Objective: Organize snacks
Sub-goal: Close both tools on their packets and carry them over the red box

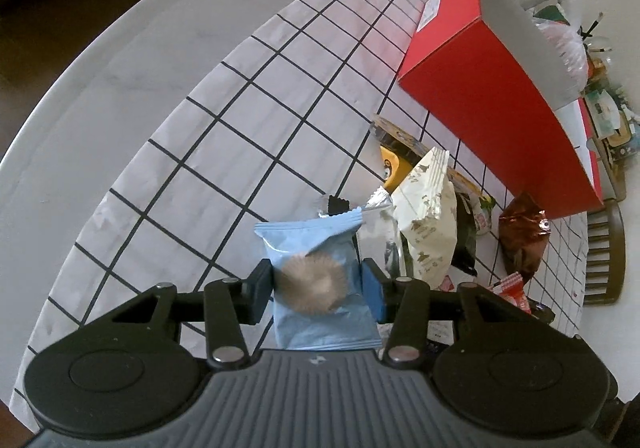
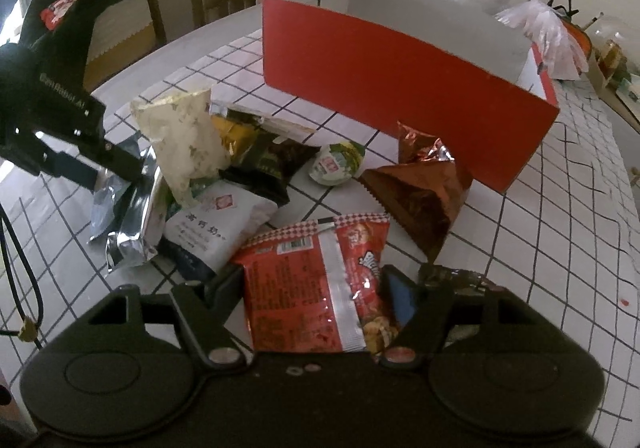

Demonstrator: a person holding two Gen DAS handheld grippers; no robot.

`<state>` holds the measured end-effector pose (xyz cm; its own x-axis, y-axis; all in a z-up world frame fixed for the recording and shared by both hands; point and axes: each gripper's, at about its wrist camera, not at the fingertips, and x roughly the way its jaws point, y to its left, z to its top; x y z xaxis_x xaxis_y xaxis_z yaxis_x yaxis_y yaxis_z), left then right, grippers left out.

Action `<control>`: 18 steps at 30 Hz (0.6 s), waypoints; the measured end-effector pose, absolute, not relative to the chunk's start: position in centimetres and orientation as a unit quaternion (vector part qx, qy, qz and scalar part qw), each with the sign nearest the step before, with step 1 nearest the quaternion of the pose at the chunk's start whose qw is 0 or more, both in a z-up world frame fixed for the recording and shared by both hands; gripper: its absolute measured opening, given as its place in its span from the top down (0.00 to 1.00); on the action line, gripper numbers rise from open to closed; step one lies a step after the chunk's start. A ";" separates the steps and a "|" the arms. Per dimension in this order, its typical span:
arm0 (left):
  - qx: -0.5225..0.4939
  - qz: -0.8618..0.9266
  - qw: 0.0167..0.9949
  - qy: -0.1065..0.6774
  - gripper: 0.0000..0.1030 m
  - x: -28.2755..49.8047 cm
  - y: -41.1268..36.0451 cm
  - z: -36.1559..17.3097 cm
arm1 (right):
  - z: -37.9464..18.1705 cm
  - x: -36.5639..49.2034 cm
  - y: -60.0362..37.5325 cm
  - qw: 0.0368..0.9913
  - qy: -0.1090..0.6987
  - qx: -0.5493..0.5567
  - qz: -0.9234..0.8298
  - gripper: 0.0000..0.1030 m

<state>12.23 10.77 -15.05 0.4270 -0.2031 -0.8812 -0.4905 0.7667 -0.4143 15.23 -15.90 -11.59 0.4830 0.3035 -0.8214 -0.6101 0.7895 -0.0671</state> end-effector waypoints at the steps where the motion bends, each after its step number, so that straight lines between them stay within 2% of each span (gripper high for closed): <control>1: -0.329 0.092 0.779 0.526 0.55 12.1 10.8 -15.0 | -11.5 15.1 -16.0 0.844 0.429 -0.175 0.268 0.29; 18: -0.312 0.050 0.812 0.491 0.55 10.4 11.4 -10.1 | -6.2 15.0 -17.0 0.887 0.385 -0.107 0.232 0.29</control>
<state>10.36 11.38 -10.14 0.5124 -0.2249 -0.8288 -0.3878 0.8005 -0.4570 14.98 -17.03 -6.22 0.5960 0.3287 -0.7326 -0.4930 0.8700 -0.0108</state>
